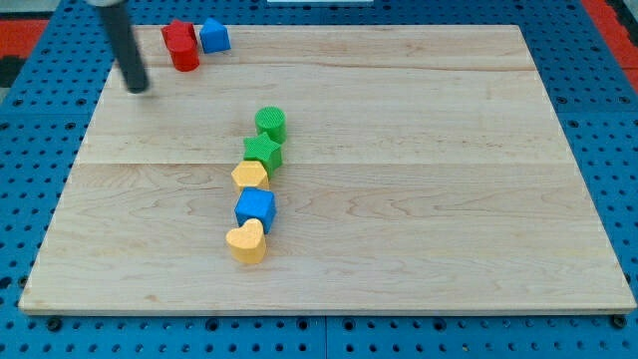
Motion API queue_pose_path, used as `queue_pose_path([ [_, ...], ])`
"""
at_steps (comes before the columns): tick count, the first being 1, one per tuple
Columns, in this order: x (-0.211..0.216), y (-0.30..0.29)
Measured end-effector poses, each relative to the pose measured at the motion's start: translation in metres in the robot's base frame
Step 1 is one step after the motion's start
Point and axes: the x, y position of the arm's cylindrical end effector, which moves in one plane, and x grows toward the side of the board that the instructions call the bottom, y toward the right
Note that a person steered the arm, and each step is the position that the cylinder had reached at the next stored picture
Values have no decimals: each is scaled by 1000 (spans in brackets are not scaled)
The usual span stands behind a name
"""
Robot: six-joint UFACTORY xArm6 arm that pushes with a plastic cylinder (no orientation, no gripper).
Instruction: Keep red blocks with blue triangle in a diagonal line
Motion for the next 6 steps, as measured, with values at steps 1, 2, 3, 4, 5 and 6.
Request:
queue_pose_path([
  [1, -64, -23],
  [2, -98, -1],
  [3, -97, 54],
  [4, -73, 102],
  [5, -82, 118],
  [6, -117, 90],
])
